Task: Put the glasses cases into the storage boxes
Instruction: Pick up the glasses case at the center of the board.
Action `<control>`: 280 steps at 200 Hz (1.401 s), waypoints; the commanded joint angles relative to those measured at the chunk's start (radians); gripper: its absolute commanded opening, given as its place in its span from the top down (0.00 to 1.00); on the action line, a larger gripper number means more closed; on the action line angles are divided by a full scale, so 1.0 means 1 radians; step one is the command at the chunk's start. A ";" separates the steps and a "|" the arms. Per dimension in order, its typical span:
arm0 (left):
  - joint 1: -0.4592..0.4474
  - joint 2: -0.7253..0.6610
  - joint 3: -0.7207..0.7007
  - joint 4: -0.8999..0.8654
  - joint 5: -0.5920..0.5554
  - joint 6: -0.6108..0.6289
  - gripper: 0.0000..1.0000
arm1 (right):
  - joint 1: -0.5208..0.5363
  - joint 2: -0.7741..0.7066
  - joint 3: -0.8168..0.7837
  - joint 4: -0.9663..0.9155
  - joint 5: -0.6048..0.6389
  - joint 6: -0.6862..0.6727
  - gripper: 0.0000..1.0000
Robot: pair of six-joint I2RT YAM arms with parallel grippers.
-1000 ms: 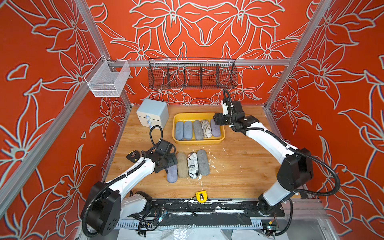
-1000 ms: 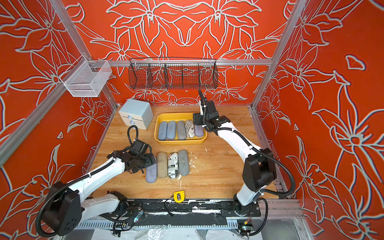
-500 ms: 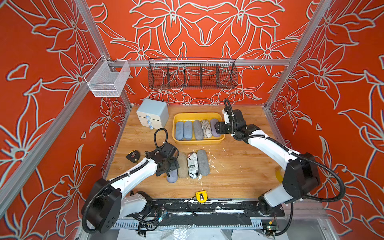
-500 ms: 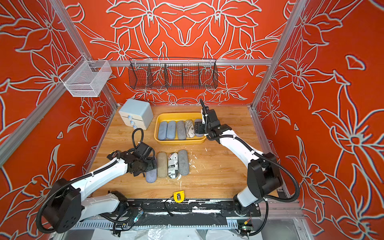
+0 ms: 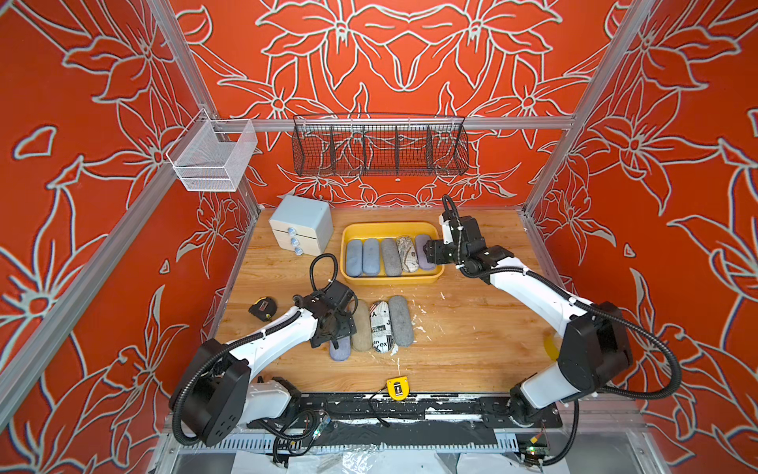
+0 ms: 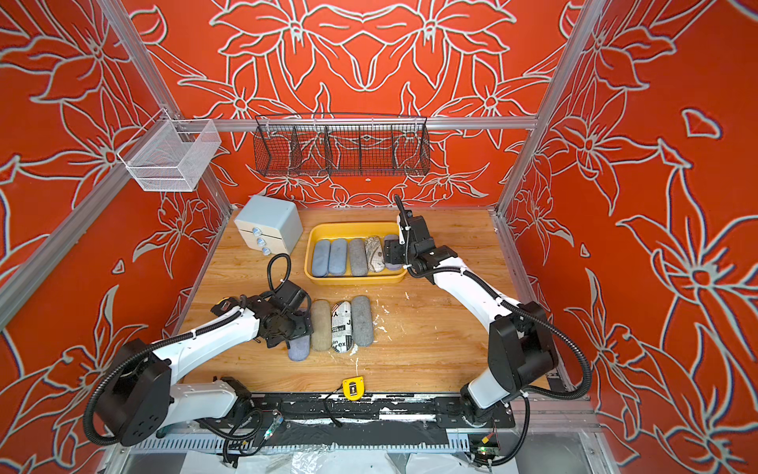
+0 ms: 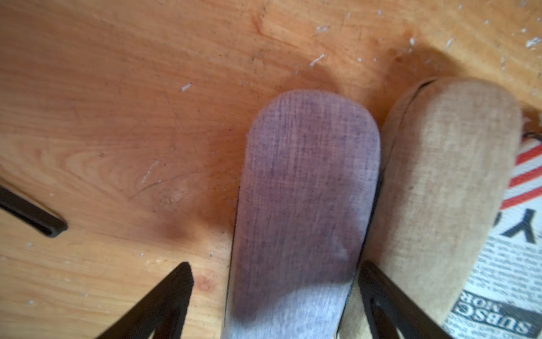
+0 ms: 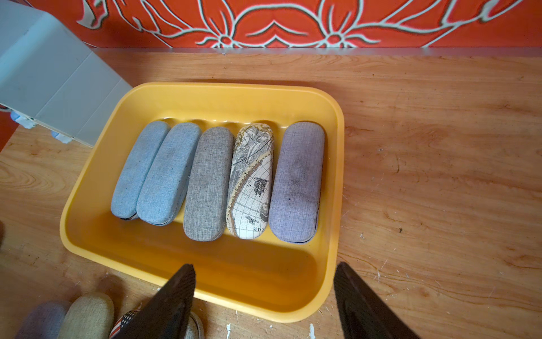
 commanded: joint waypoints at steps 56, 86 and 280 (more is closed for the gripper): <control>-0.022 0.073 0.022 0.002 -0.008 -0.022 0.18 | 0.002 0.008 -0.019 0.010 0.026 0.011 0.23; -0.023 0.077 0.035 -0.012 -0.020 -0.014 0.25 | 0.001 0.012 -0.023 0.010 0.033 0.011 0.23; 0.039 0.086 0.485 -0.130 -0.039 0.201 0.44 | -0.001 0.011 -0.075 0.031 0.027 0.042 0.23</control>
